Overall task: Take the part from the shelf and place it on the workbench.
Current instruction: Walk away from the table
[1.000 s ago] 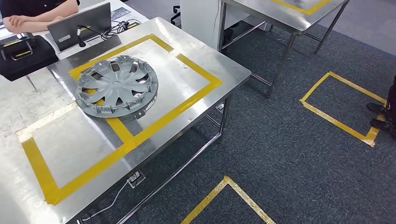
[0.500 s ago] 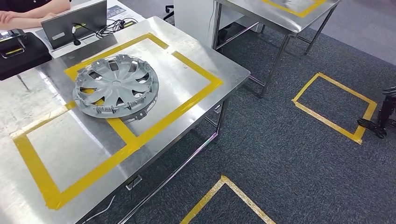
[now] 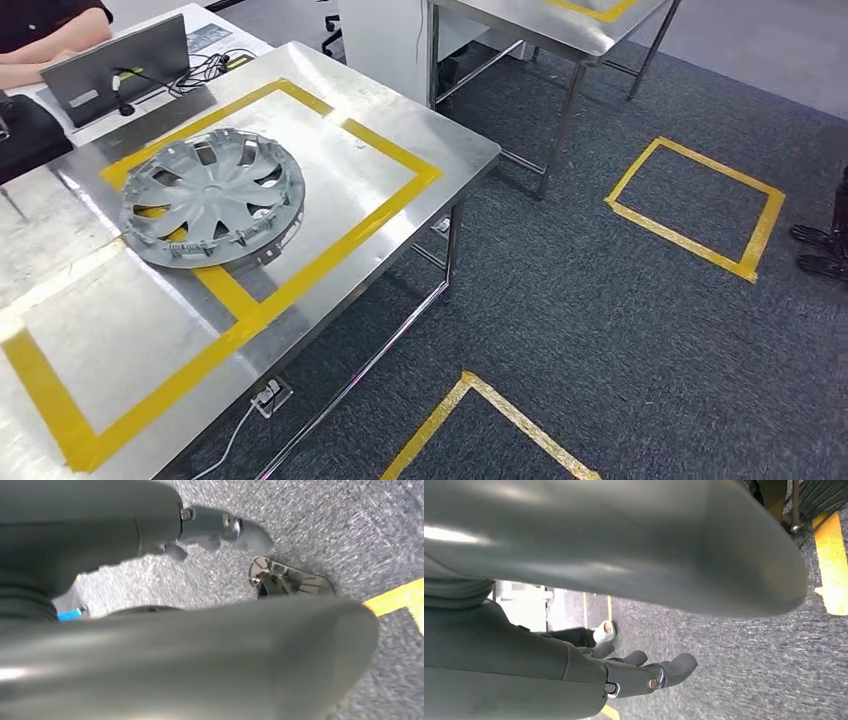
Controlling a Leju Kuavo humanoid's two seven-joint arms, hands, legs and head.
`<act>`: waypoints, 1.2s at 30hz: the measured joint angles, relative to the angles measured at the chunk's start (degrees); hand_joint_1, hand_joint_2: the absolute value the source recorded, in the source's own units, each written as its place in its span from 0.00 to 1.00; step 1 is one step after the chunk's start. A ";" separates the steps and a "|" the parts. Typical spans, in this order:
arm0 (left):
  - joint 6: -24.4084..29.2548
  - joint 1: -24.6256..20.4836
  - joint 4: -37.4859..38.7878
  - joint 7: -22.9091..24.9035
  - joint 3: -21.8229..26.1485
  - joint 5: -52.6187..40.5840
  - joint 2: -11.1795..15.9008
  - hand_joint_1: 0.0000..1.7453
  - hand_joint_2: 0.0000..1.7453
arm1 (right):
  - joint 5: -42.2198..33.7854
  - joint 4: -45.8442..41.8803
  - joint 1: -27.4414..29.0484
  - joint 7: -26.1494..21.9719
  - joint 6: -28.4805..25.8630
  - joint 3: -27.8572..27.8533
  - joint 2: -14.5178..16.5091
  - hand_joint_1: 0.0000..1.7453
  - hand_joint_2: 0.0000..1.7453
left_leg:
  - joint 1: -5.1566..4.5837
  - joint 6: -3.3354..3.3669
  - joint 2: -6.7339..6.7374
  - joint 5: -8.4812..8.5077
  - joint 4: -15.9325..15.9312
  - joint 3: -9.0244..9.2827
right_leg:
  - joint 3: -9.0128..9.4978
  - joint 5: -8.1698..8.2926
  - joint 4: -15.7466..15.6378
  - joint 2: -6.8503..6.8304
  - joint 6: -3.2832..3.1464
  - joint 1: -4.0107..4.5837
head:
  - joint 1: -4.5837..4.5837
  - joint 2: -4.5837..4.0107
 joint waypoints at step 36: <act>-0.27 0.32 0.02 -0.22 -0.05 0.34 0.34 0.00 0.00 | -0.28 0.22 0.16 -1.54 -0.23 1.36 0.34 0.00 0.00 | 0.95 -0.35 -2.67 5.47 -9.36 4.54 | -0.89 -0.75 1.88 4.00 1.05 -0.37 | -0.95 0.00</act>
